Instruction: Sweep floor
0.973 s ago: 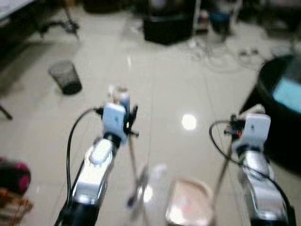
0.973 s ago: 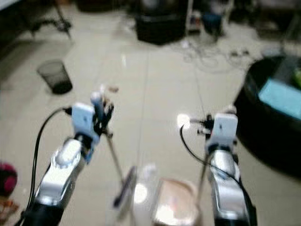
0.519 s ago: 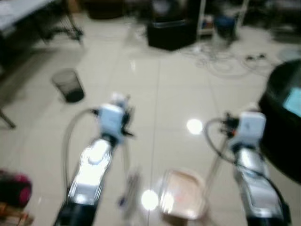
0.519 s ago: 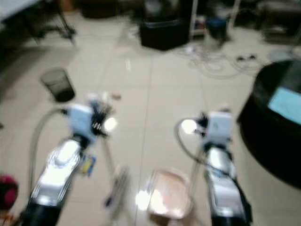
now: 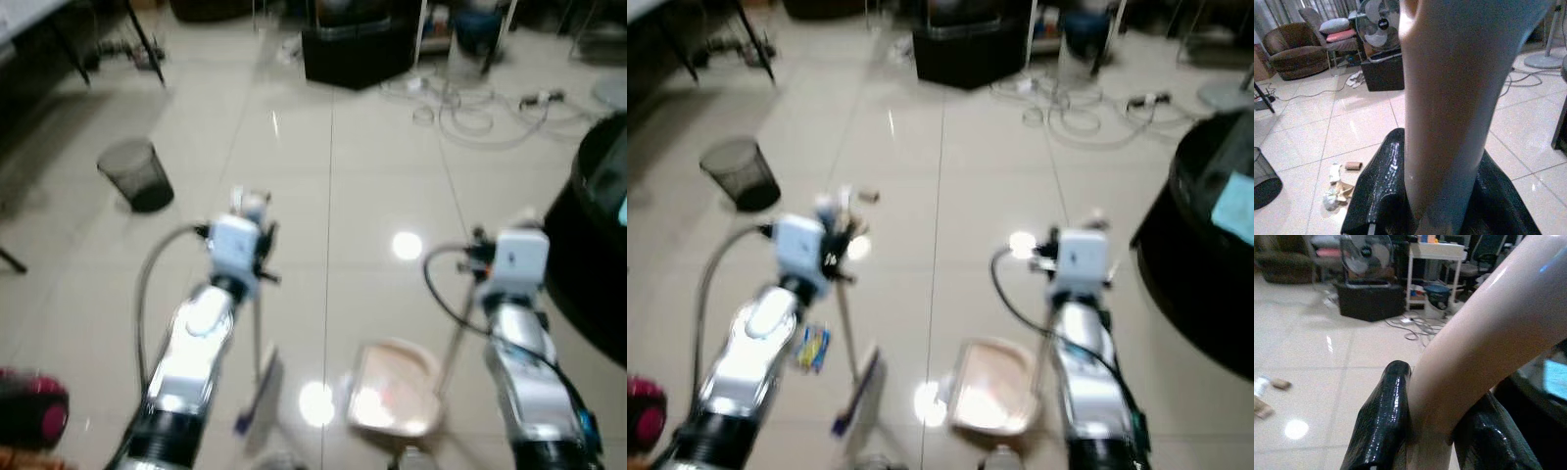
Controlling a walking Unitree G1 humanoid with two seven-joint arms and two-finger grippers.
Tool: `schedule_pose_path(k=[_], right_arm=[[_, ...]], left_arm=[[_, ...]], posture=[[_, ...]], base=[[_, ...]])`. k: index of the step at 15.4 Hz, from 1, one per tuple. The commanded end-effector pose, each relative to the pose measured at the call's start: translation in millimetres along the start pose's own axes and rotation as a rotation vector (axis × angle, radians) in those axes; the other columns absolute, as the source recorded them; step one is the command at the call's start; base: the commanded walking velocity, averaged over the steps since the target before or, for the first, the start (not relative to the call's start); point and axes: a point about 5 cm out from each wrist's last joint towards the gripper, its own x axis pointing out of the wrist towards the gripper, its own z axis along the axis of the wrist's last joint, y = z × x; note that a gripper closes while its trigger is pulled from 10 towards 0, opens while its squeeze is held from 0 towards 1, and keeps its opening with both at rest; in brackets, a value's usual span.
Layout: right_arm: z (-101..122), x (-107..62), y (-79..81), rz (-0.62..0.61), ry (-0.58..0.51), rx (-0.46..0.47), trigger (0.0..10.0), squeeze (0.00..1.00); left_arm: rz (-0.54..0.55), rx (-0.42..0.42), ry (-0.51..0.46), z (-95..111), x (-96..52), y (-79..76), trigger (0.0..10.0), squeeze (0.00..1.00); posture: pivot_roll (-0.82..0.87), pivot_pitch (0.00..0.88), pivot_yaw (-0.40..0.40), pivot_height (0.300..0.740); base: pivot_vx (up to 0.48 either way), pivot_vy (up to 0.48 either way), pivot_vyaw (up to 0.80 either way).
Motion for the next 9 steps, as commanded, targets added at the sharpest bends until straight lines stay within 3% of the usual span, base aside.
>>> schedule_pose_path(k=[1, 6, 9], right_arm=[[2, 1.4, -3.5, 0.008, -0.04, -0.052, 10.0, 0.0], [11, 10.9, -15.6, -0.02, -0.139, -0.103, 10.0, 0.0], [15, 18.5, -3.7, 0.072, -0.218, -0.21, 10.0, 0.0]], left_arm=[[0.104, -0.014, -0.035, 1, -2.5, 16.4, 10.0, 0.0], [0.2, -0.085, -0.121, 1, -3.2, 23.9, 10.0, 0.0], [0.202, -0.09, -0.147, -2, -6.4, 19.4, 10.0, 0.0]], posture=[[0.01, 0.165, 0.076, 0.74], [0.01, 0.285, 0.09, 0.74], [0.01, 0.339, 0.074, 0.74]], base=[[0.0, 0.0, 0.0], [0.0, 0.0, 0.0], [0.0, 0.0, 0.0]])
